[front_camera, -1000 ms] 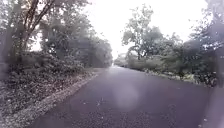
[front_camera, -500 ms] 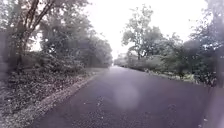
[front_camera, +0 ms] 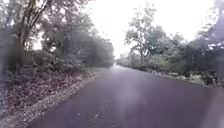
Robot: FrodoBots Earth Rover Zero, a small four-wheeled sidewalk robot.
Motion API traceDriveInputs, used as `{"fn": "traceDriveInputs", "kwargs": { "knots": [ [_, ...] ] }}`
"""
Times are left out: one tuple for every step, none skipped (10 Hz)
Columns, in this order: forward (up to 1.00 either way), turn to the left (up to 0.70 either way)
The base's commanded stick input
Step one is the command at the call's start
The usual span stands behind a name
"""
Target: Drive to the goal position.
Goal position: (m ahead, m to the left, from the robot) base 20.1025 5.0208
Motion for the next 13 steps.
{"fn": "traceDriveInputs", "kwargs": {
  "knots": [
    [1.0,0.0],
    [1.0,0.0],
    [1.0,0.0],
    [1.0,0.0],
    [1.0,0.0],
    [1.0,0.0],
    [1.0,0.0],
    [1.0,0.0],
    [1.0,0.0],
    [1.0,0.0],
    [1.0,0.0],
    [1.0,0.0],
    [1.0,0.0]
  ]
}}
